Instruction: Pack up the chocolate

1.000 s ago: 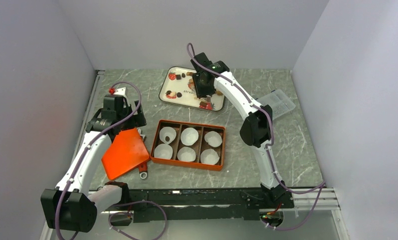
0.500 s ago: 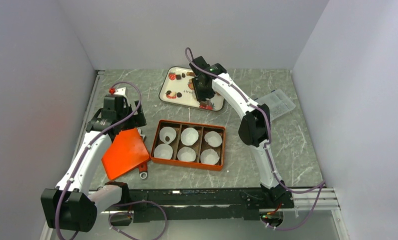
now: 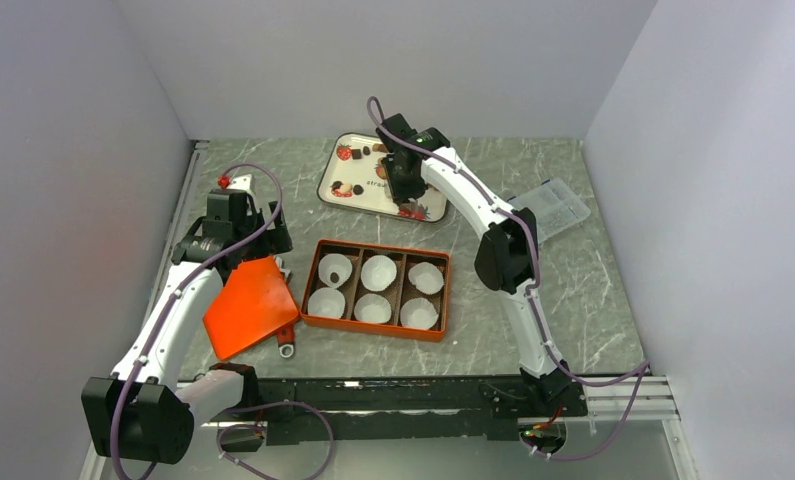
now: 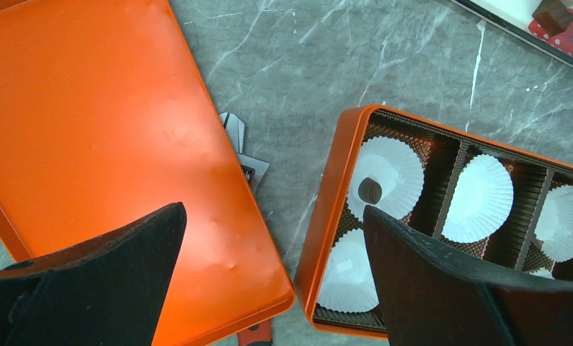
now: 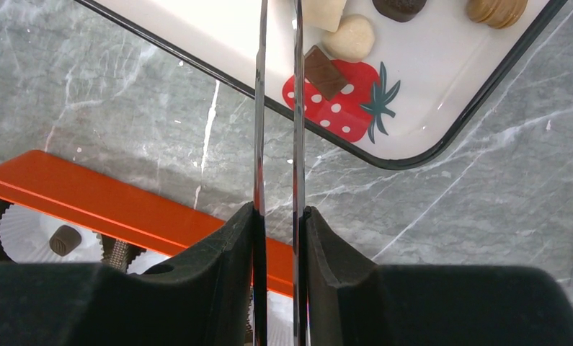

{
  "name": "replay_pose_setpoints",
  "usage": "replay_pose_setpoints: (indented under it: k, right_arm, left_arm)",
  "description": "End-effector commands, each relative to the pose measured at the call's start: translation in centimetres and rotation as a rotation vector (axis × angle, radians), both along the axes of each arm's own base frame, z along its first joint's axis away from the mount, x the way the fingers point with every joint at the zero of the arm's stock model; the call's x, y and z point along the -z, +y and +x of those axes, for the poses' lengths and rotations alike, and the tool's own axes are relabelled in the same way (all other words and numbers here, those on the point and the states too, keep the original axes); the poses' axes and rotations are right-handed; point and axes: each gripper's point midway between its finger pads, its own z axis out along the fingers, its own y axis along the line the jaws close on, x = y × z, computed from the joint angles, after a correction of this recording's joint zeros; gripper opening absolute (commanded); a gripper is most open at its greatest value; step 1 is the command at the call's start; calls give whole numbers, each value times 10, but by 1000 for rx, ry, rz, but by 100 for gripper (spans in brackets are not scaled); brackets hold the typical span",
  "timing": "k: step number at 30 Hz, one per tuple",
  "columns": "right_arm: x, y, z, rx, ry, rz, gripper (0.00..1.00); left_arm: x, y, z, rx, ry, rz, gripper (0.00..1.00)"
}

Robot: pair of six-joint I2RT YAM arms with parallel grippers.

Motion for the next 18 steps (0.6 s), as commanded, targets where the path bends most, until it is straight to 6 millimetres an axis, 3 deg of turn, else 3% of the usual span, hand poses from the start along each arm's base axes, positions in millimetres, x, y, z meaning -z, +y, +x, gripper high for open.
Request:
replay_pose_setpoints:
  k: [1,9,18]
  right_arm:
    - [-58,4,-5,-8,-99,77,20]
    - [-88,8,-34,-44,-121,116,19]
    - [-111,34,-98,-188,-95,155,19]
  left_arm:
    - [-8,-1,6,4,-42,-14,99]
    - [-8,1,6,-3,-43,-14,99]
    - [-11,2,5,-9,-53,-13,99]
